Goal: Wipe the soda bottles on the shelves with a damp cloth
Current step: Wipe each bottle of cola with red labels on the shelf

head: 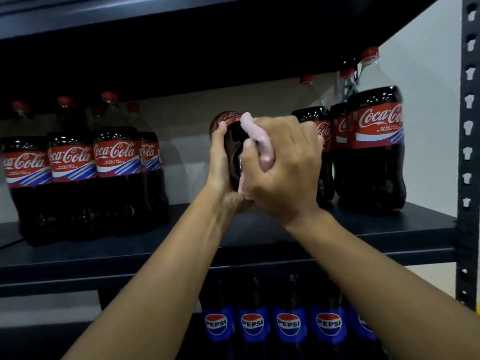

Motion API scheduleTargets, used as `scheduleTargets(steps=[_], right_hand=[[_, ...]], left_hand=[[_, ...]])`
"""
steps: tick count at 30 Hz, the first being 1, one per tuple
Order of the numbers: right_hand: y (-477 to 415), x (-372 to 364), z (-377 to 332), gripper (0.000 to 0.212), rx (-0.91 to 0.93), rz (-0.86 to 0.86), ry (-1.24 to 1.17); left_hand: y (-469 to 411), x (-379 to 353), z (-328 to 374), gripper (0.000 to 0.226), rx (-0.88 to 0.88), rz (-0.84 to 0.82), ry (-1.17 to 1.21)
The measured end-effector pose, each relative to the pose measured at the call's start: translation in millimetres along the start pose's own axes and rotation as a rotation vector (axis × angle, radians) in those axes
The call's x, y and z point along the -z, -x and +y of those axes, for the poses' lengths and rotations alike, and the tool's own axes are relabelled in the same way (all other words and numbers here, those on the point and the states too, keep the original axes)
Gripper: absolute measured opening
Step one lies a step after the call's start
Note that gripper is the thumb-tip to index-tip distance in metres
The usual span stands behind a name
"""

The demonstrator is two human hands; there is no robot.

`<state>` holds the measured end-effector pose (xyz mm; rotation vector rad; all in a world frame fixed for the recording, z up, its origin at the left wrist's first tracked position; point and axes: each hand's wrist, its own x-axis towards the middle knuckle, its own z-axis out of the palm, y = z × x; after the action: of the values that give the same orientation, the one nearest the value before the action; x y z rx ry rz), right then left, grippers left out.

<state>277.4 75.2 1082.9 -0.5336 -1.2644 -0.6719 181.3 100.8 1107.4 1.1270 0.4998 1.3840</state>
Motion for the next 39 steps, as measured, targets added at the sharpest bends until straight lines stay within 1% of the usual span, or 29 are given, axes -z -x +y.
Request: scheduleTargets(steps=[2, 4, 6, 9, 10, 12, 13, 15, 16, 17, 19, 20, 21, 22, 24, 26, 29, 30, 33, 35, 37, 39], right_hand=[[-6.4, 0.8, 3.8, 0.026, -0.089, -0.02, -0.063], [-3.5, 1.4, 6.0, 0.025, -0.17, -0.031, -0.126], [-0.3, 4.0, 9.4, 0.019, -0.27, -0.086, -0.214], [-10.1, 12.4, 17.5, 0.017, -0.496, -0.296, -0.354], [-15.5, 15.2, 22.8, 0.018, -0.577, -0.376, -0.352], [-21.9, 20.8, 35.5, 0.022, -0.663, -0.53, -0.248], [-21.6, 24.0, 40.3, 0.024, -0.66, -0.596, -0.172], [-13.5, 29.8, 45.4, 0.026, -0.557, -0.704, 0.044], [-6.0, 31.5, 47.0, 0.027, -0.484, -0.781, 0.166], [2.8, 33.1, 45.8, 0.03, -0.416, -0.915, 0.277], [18.4, 32.7, 41.1, 0.041, -0.315, -1.322, 0.408], [23.5, 32.7, 38.4, 0.045, -0.297, -1.505, 0.418], [25.4, 33.5, 35.1, 0.048, -0.318, -1.625, 0.408], [25.3, 33.7, 33.0, 0.052, -0.367, -1.686, 0.391], [23.3, 32.5, 29.3, 0.06, -0.443, -1.728, 0.38], [24.6, 30.2, 27.0, 0.062, -0.459, -1.734, 0.396], [26.5, 25.4, 24.5, 0.058, -0.464, -1.707, 0.411], [25.9, 23.2, 24.5, 0.058, -0.473, -1.698, 0.399], [18.9, 18.9, 29.4, 0.066, -0.459, -1.641, 0.336], [13.1, 18.8, 33.6, 0.075, -0.495, -1.544, 0.199], [7.4, 17.0, 34.3, 0.082, -0.617, -1.43, -0.027], [2.6, 13.6, 30.4, 0.082, -0.726, -1.349, -0.201]], left_hand=[[-0.7, 1.2, 2.4, 0.075, 0.056, 0.037, -0.011], [1.3, 0.8, 3.8, 0.072, 0.041, 0.056, -0.065], [0.2, 4.3, 4.3, 0.065, 0.022, 0.07, -0.108], [2.2, 14.6, 5.5, 0.06, -0.047, 0.104, -0.168], [3.4, 18.4, 5.7, 0.06, -0.057, 0.121, -0.184], [6.5, 26.2, 5.9, 0.061, -0.062, 0.157, -0.219], [8.1, 29.6, 6.4, 0.059, -0.067, 0.181, -0.239], [8.8, 37.6, 6.8, 0.055, -0.088, 0.203, -0.274], [8.8, 41.1, 7.8, 0.055, -0.101, 0.212, -0.286], [8.7, 45.5, 8.0, 0.06, -0.115, 0.225, -0.297], [7.7, 54.3, 9.2, 0.073, -0.136, 0.274, -0.349], [7.5, 57.5, 10.1, 0.073, -0.146, 0.31, -0.389], [8.0, 59.7, 11.0, 0.069, -0.155, 0.342, -0.432], [9.2, 60.7, 11.1, 0.064, -0.167, 0.362, -0.468], [10.4, 62.4, 10.4, 0.061, -0.209, 0.377, -0.515], [11.9, 63.4, 8.8, 0.064, -0.243, 0.375, -0.546], [14.4, 67.1, 3.6, 0.086, -0.292, 0.404, -0.616], [15.4, 68.8, 1.3, 0.087, -0.313, 0.407, -0.634], [19.1, 74.4, -4.8, 0.076, -0.366, 0.366, -0.67], [19.5, 77.6, -7.1, 0.082, -0.391, 0.336, -0.68], [20.7, 80.0, -6.5, 0.089, -0.405, 0.313, -0.709], [22.7, 80.0, -4.3, 0.093, -0.379, 0.29, -0.733]])
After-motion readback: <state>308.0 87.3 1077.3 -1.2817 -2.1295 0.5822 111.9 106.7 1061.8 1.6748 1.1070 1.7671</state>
